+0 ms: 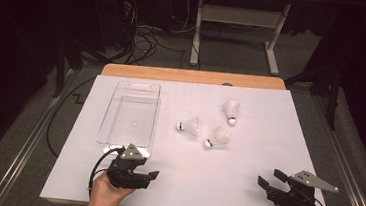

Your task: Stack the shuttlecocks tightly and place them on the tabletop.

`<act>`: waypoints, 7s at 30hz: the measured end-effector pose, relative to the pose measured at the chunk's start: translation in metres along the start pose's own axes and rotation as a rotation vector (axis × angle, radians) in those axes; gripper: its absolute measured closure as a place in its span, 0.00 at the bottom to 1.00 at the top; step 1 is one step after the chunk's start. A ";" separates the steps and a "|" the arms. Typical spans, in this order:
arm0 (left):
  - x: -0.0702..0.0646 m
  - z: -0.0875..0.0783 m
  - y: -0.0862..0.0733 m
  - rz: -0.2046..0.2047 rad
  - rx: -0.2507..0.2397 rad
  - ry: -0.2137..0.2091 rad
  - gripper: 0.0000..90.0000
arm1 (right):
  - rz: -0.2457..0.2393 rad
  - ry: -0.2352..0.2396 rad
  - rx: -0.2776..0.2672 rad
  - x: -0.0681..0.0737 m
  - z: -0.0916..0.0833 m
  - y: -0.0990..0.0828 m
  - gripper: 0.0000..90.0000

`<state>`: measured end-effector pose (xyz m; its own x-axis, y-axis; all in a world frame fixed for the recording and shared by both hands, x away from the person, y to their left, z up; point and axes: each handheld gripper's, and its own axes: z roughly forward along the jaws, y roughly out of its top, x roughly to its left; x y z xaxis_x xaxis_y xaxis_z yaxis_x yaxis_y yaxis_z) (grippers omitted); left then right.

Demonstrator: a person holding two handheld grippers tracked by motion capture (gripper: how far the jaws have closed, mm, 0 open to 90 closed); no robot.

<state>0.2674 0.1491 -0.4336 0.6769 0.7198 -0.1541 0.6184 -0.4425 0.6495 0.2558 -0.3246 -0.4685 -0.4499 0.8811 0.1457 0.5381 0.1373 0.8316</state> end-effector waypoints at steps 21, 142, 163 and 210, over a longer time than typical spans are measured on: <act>0.014 -0.014 -0.024 -0.051 -0.070 0.057 0.39 | 0.000 -0.005 0.005 0.000 0.001 0.000 0.33; 0.042 -0.033 -0.069 -0.219 -0.262 0.066 0.37 | -0.016 0.091 0.061 0.042 0.076 0.076 0.43; 0.042 -0.034 -0.068 -0.215 -0.259 0.062 0.37 | -0.009 0.093 0.142 0.049 0.099 0.106 0.51; 0.038 -0.035 -0.067 -0.183 -0.245 0.076 0.37 | -0.033 0.119 0.321 0.053 0.134 0.124 0.86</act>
<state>0.2384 0.2247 -0.4569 0.5258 0.8176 -0.2347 0.6063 -0.1667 0.7776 0.3941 -0.1999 -0.4297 -0.5410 0.8172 0.1987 0.7101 0.3173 0.6286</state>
